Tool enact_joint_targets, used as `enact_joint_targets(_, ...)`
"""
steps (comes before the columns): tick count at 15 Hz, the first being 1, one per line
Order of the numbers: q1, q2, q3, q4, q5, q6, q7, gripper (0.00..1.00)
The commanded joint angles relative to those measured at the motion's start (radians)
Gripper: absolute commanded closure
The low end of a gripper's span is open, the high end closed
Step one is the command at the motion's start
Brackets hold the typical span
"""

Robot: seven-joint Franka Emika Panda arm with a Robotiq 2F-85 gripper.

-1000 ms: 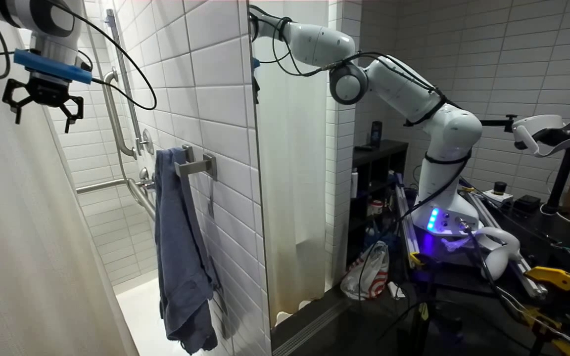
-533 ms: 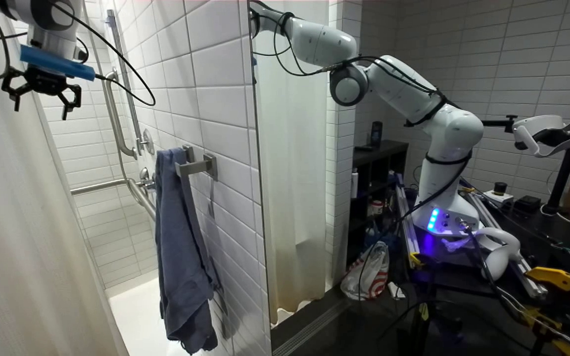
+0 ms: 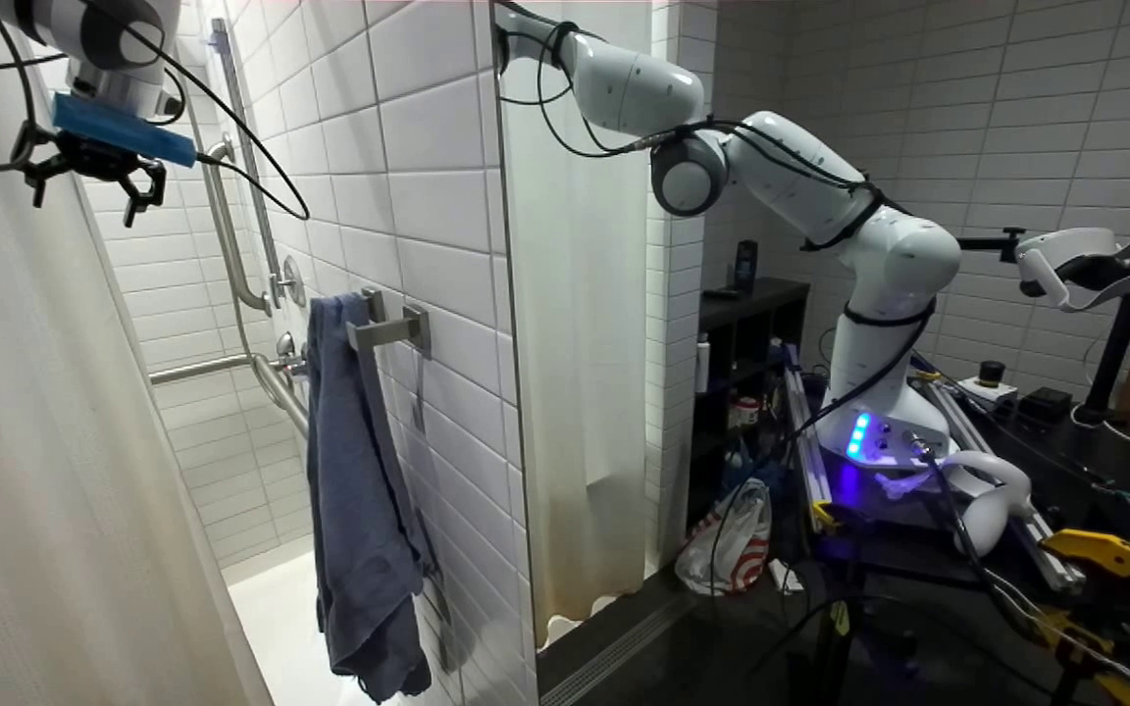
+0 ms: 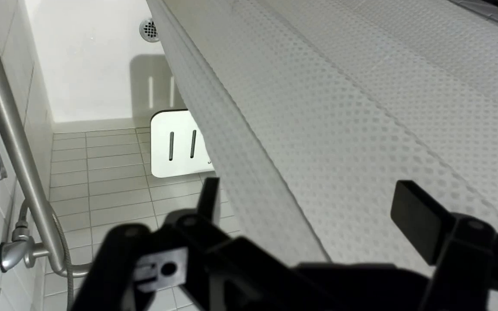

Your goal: Open the shower curtain

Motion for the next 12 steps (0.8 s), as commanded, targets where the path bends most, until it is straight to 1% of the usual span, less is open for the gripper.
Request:
enact_joint_targets(1,0.0,0.0,0.007,0.0,-0.006,0.001,0.003,0.0)
enact_joint_targets(4,0.0,0.0,0.007,0.0,-0.006,0.002,0.003,0.0)
enact_joint_targets(7,0.005,0.027,0.018,0.009,0.005,0.034,-0.031,0.0)
enact_joint_targets(12,0.023,0.065,0.049,0.013,0.01,0.102,-0.128,0.0)
